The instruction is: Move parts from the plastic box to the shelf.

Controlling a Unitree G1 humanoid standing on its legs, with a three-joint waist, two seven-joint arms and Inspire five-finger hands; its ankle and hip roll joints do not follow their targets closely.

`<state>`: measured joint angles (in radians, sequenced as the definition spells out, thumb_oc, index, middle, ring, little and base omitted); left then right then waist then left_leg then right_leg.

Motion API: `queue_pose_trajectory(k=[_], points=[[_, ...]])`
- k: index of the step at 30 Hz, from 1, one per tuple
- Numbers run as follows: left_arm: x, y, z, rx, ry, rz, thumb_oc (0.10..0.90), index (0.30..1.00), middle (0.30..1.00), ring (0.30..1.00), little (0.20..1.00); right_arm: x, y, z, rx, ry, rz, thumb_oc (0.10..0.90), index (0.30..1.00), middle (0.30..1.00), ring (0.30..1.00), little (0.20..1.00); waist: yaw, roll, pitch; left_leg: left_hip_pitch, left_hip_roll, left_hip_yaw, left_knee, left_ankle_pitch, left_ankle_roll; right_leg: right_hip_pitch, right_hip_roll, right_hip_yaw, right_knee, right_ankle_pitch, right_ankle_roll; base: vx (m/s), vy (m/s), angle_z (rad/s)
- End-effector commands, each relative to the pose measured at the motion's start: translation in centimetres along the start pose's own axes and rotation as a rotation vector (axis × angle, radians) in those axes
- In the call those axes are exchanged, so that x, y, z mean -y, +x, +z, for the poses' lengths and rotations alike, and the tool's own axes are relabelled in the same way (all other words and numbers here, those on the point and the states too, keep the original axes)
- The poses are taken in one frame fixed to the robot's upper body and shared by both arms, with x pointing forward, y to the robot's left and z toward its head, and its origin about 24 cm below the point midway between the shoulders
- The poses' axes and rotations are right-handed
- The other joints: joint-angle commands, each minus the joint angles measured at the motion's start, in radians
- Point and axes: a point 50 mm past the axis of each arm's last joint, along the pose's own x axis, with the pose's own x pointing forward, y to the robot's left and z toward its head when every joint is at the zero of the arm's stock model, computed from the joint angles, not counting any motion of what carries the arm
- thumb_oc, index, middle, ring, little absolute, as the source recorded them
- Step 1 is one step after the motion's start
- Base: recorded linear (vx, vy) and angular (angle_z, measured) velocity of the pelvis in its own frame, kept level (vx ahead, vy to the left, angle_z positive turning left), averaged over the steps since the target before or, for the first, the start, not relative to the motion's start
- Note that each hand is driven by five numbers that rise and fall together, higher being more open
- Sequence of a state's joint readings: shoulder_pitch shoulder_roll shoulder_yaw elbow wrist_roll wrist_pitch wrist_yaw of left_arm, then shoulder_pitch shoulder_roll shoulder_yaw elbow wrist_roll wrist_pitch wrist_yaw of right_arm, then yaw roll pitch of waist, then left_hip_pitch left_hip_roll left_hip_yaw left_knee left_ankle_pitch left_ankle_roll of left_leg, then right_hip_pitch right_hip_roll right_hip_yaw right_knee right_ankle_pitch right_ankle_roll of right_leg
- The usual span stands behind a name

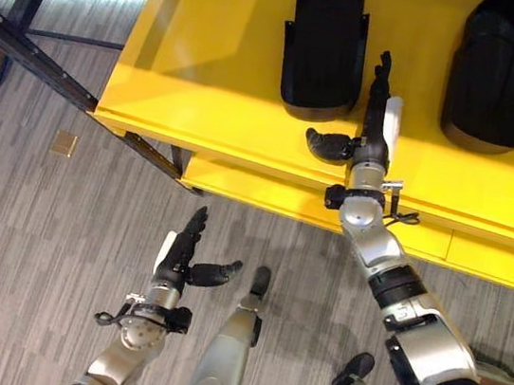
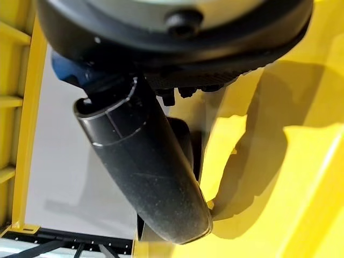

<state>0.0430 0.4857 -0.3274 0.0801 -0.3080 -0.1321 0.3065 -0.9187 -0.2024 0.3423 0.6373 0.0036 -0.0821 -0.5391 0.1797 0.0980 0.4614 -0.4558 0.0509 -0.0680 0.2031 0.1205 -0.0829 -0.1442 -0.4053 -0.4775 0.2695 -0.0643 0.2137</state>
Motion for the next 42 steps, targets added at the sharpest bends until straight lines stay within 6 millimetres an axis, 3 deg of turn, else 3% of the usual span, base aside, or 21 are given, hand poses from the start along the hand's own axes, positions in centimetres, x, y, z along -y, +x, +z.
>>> queue_pose_trajectory(k=[1,3,14,35,40,42], points=[[-0.8,1.0,4.4,0.232,-0.032,0.038,0.9,1.0,1.0,1.0,1.0,-3.9,0.3,4.3,0.108,0.101,0.161,0.9,1.0,1.0,1.0,1.0,0.072,-0.033,0.028,0.018,0.012,0.0,0.0,-0.034,0.018,-0.034,-0.006,0.0,0.014,0.091,-0.04,0.01,0.001,0.09],[-0.9,1.0,4.5,0.233,-0.029,0.042,0.9,1.0,1.0,1.0,1.0,-3.9,0.3,4.4,0.111,0.102,0.16,0.9,1.0,1.0,1.0,1.0,0.079,-0.04,0.027,0.024,0.013,-0.009,0.004,-0.06,0.011,-0.024,-0.003,0.007,0.021,0.067,-0.028,0.05,-0.01,0.16],[-1.0,1.1,4.6,0.235,-0.041,0.057,0.9,1.0,1.0,1.0,1.0,-4.2,0.3,4.4,0.099,0.106,0.161,0.9,1.0,1.0,1.0,1.0,0.096,-0.057,0.031,0.019,0.008,-0.015,0.01,-0.065,0.014,-0.019,-0.002,-0.002,0.021,0.068,-0.028,0.0,0.005,0.02],[-1.0,1.2,4.6,0.235,-0.063,0.084,0.9,1.0,1.0,1.0,1.0,-5.3,0.1,5.1,0.1,0.138,0.184,0.9,1.0,1.0,1.0,1.0,0.088,-0.075,0.035,0.022,0.013,-0.01,0.009,-0.069,0.014,-0.025,0.0,0.004,0.022,0.069,-0.031,0.0,0.0,0.0],[-1.1,1.1,4.4,0.227,-0.063,0.091,0.9,1.0,1.0,1.0,1.0,-4.8,0.2,5.3,0.126,0.12,0.163,0.9,1.0,1.0,1.0,1.0,0.078,-0.079,0.038,0.022,0.013,-0.008,0.01,-0.069,0.014,-0.026,0.001,0.008,0.023,0.069,-0.031,-0.02,0.008,0.0],[-1.1,1.1,4.4,0.228,-0.06,0.097,0.9,1.0,1.0,1.0,1.0,-4.0,0.3,5.9,0.168,0.114,0.12,0.9,1.0,1.0,1.0,1.0,0.073,-0.079,0.04,0.01,0.013,-0.002,0.009,-0.043,0.022,-0.035,-0.002,-0.001,0.018,0.089,-0.044,-0.04,0.019,0.0]])
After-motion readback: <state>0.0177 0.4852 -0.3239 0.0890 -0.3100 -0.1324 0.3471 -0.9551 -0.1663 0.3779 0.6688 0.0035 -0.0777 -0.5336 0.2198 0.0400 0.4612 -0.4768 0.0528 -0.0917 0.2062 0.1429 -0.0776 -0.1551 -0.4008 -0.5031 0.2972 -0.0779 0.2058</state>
